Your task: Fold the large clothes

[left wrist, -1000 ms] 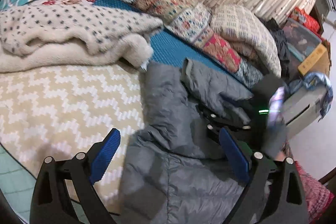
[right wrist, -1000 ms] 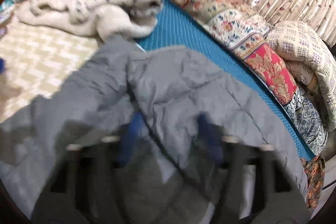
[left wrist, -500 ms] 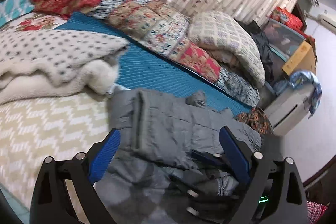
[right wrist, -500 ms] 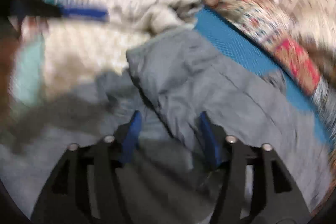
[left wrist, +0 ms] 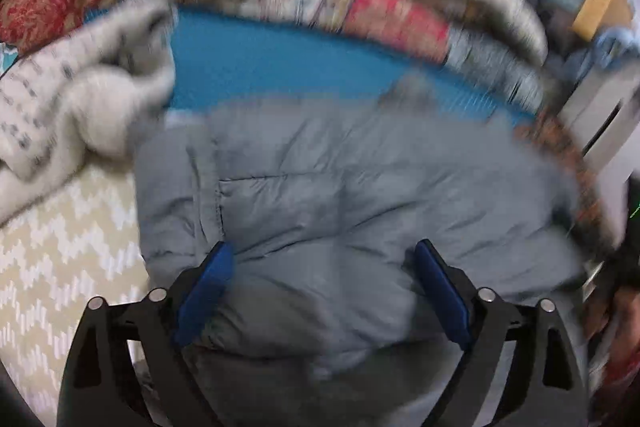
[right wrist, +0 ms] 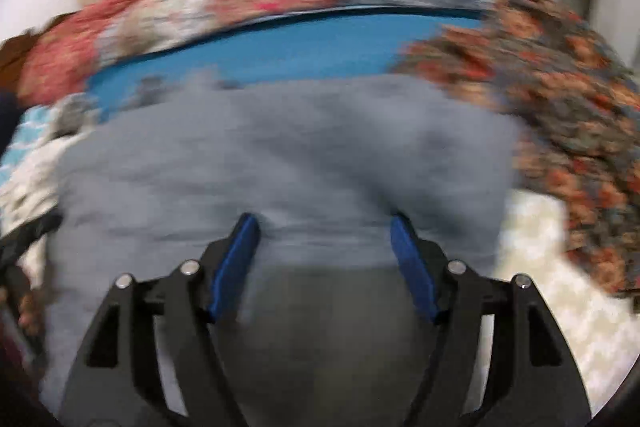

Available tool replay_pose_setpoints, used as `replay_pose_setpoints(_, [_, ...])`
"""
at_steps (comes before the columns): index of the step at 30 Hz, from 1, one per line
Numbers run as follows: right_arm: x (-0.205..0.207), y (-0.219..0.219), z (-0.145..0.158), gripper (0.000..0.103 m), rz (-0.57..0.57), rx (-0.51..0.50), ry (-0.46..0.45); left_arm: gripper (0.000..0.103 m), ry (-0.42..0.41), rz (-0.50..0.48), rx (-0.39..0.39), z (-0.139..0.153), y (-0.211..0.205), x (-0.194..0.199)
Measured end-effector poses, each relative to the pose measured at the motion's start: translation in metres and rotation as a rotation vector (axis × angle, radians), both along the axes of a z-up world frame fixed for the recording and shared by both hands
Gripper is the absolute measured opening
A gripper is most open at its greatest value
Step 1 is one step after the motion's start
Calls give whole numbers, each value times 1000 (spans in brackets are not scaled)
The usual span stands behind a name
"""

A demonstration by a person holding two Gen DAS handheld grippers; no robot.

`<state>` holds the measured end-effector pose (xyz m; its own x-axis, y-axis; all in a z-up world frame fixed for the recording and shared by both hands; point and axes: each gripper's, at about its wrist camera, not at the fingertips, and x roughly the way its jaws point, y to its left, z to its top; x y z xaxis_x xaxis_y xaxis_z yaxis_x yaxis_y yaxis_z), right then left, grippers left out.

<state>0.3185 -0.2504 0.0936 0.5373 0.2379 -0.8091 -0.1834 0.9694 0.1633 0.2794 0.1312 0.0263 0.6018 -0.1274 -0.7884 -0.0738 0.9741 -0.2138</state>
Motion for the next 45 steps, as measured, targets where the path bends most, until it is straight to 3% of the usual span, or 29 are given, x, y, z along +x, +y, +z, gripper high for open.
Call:
replay_pose_setpoints(2, [11,-17,-13,66,-39,54,24,0,4,-32,13,-13,-5,1])
replay_pose_setpoints(4, [12,-19,-23,66,-72,48,9,0,10,-28,12,-19,-5,5])
replay_pose_setpoints(7, [11,-1,-33,67,-66,-77,-31,0,8,-25,60,-26,-10,8])
replay_pose_setpoints(12, [4,-10,-14,68,-60,-76,-1,0,37,-22,116,-3,-11,-1])
replay_pose_setpoints(16, [-44,-26,20,68,-9,-4,-61,0,-80,-1,64,45,9,-54])
replay_pose_setpoints(19, [-88,-39,31,69,28,5,-57,0,-94,10,34,56,23,-104])
replay_pose_setpoints(23, [-151,-61,24,69,40,46,31,0,-13,10,15,41,27,-174])
replay_pose_setpoints(27, [-209,-72,-1,69,50,-34,114,0,115,-7,86,11,18,-233])
replay_pose_setpoints(29, [-226,-82,2,69,37,-15,105,0,168,-3,101,0,21,-252])
replay_pose_setpoints(33, [-265,-117,27,69,-28,119,60,0,119,34,20,23,38,-301])
replay_pose_setpoints(37, [-302,-144,29,69,-46,196,77,0,114,37,-86,34,48,-345])
replay_pose_setpoints(41, [-340,-159,20,69,-35,250,116,0,128,12,-198,31,41,-386])
replay_pose_setpoints(45, [-377,-164,9,69,-5,328,170,0,162,-32,-225,16,18,-403])
